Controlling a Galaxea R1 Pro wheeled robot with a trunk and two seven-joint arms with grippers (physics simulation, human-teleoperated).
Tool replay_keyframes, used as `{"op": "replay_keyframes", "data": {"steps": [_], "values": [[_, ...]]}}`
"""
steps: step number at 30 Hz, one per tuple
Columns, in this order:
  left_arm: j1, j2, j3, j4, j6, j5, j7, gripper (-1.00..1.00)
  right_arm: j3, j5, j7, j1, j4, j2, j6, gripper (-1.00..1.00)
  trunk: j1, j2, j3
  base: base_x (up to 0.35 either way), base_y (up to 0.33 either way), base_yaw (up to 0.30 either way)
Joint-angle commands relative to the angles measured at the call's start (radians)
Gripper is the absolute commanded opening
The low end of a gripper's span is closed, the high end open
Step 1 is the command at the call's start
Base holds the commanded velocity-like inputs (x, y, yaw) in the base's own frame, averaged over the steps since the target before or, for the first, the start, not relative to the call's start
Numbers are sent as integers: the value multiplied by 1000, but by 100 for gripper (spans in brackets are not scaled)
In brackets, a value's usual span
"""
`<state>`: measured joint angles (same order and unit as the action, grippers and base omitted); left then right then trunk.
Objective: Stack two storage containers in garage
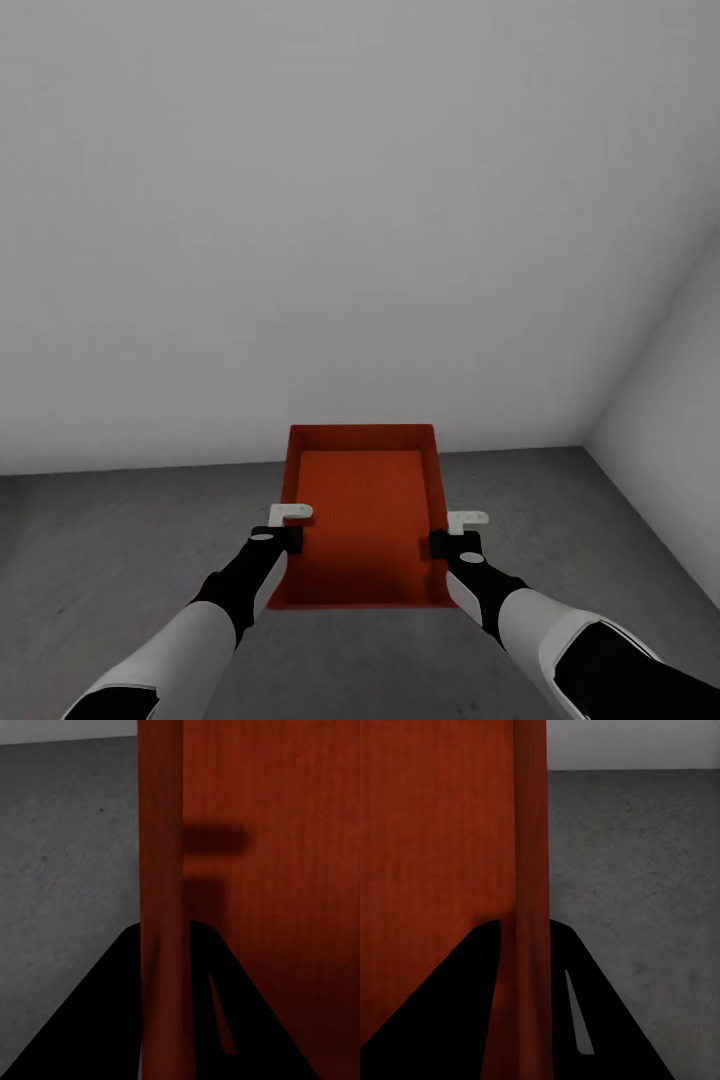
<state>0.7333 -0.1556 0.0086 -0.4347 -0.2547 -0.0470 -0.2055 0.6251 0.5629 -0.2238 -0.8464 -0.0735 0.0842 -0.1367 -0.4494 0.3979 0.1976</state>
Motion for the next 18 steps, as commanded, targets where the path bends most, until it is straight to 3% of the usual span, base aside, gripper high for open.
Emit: {"op": "replay_keyframes", "data": {"steps": [1,11,18], "values": [[0,1,-13,43,-14,9,-8,-100,-12,-5,-6,-2,-2,-10,-6,-100,-1,2,2,0,0,0],[0,-1,-12,40,-16,9,-11,-100,-12,-5,-6,-2,-2,-12,-6,-100,-1,2,2,0,0,0],[0,0,-12,42,-27,14,-9,-100,-12,-5,-6,-2,-2,-12,-6,-100,-27,51,24,0,0,0]]}}
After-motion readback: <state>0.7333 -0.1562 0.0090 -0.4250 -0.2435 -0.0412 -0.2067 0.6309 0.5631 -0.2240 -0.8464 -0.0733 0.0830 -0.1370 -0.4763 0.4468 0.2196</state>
